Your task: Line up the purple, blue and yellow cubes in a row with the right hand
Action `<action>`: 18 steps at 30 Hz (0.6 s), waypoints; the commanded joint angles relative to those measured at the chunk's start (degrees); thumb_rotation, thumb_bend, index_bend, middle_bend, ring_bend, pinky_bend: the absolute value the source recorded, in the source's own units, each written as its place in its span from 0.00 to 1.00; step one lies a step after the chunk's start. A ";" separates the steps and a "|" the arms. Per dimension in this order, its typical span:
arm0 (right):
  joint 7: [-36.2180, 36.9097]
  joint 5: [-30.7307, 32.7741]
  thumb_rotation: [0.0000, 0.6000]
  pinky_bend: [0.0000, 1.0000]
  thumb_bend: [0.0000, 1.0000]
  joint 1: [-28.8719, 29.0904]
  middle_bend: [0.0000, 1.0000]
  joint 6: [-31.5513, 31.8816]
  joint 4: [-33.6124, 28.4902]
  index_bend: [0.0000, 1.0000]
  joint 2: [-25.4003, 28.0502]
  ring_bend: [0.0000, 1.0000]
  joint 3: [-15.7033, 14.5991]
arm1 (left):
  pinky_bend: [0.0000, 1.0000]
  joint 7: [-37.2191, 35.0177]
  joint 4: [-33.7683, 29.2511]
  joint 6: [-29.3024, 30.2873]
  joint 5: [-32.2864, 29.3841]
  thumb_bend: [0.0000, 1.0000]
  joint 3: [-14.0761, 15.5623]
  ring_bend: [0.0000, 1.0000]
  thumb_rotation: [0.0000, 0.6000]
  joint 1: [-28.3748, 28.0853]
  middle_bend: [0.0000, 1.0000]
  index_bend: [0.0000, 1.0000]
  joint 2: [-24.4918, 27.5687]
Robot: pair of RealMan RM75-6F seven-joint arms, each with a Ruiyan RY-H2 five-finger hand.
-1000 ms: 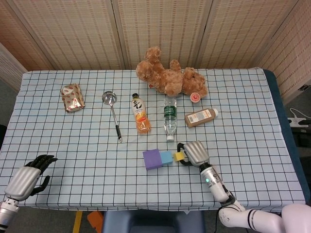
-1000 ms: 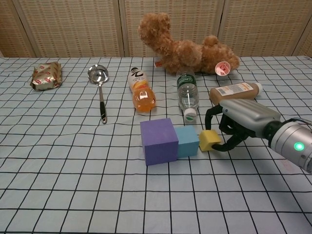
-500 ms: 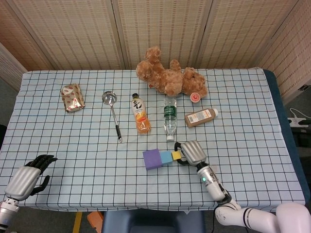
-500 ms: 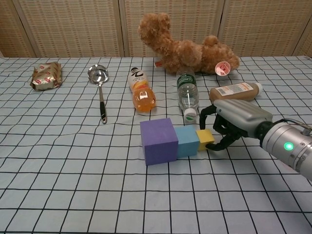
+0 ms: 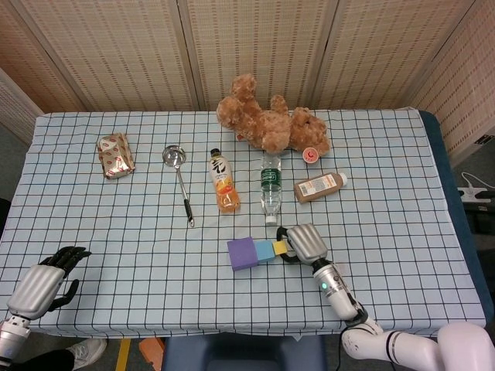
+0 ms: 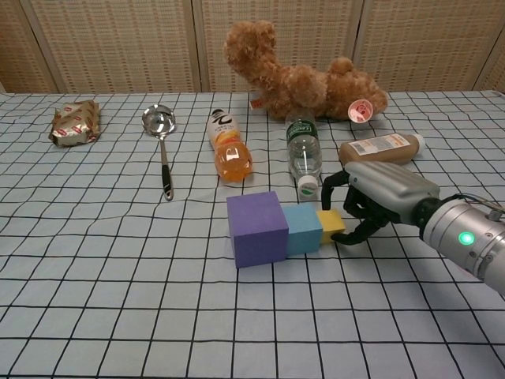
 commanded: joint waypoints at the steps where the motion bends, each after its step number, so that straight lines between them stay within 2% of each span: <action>1: 0.01 -0.04 1.00 1.00 0.13 -0.02 0.95 -0.09 -0.06 0.48 0.24 1.00 -0.12 | 0.34 0.02 0.02 -0.09 -0.01 0.56 0.02 0.11 1.00 -0.03 0.14 0.19 -0.01; 4: 0.12 -0.06 1.00 1.00 0.13 0.01 0.95 -0.24 -0.30 0.38 0.64 1.00 -0.18 | 0.34 0.09 -0.02 -0.19 0.02 0.56 0.05 0.11 1.00 -0.07 0.14 0.19 0.01; 10: 0.63 -0.56 1.00 1.00 0.13 -0.15 0.95 0.03 -1.54 0.27 2.00 1.00 -0.37 | 0.34 0.20 -0.06 -0.26 0.08 0.56 0.12 0.11 1.00 -0.10 0.14 0.19 0.01; 15: -0.27 0.00 1.00 1.00 0.13 -0.71 0.95 0.20 -4.60 0.27 4.64 1.00 -0.49 | 0.34 0.22 -0.16 -0.35 0.06 0.56 0.15 0.11 1.00 -0.12 0.14 0.19 0.07; 18: -3.76 1.94 1.00 1.00 0.13 -1.17 0.95 0.19 -7.33 0.33 6.53 1.00 -0.37 | 0.34 0.18 -0.18 -0.22 0.11 0.56 0.14 0.12 1.00 -0.08 0.14 0.19 0.08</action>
